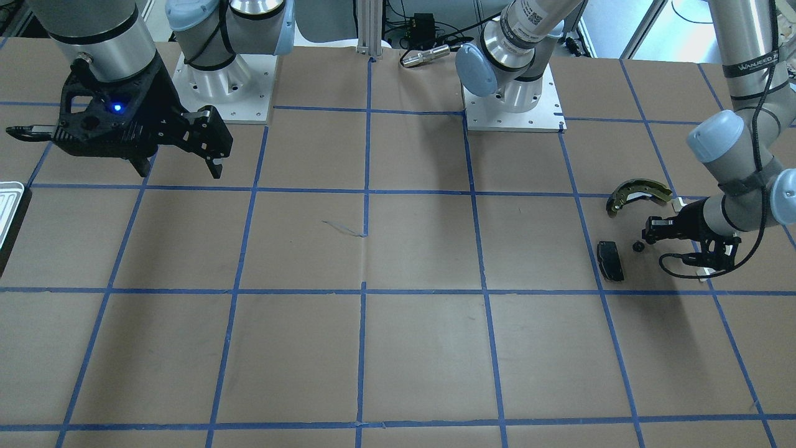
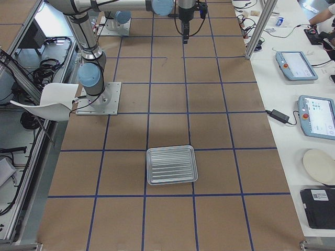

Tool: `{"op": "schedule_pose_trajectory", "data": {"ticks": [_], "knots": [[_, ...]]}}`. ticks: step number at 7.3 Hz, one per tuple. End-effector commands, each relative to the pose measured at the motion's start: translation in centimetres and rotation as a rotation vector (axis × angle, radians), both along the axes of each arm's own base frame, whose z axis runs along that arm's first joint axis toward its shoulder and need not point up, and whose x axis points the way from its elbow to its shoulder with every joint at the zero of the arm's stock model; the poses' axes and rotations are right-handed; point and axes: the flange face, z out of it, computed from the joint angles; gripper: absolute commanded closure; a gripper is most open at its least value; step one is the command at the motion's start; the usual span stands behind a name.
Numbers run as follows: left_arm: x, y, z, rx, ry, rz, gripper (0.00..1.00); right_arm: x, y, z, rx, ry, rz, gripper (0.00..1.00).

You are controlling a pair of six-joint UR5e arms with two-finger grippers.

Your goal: Place bearing gear from tray to pile

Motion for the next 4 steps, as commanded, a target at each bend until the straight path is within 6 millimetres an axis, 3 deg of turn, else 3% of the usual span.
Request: {"op": "schedule_pose_trajectory", "data": {"ticks": [1,2,3,4], "knots": [[0.04,0.04,-0.08,0.001,0.000,0.002,0.99,0.07,0.03,-0.01,0.001,0.001,0.002,0.00],[-0.04,0.01,-0.17,0.003,0.002,0.002,0.68,0.09,0.03,-0.01,0.001,0.000,0.002,0.00],[-0.04,0.01,-0.33,0.006,0.004,0.002,0.24,0.09,0.03,-0.01,0.001,0.000,0.002,0.00],[0.03,-0.05,-0.15,0.004,0.000,0.003,0.07,0.09,0.03,-0.01,0.001,0.000,0.002,0.00]]}}
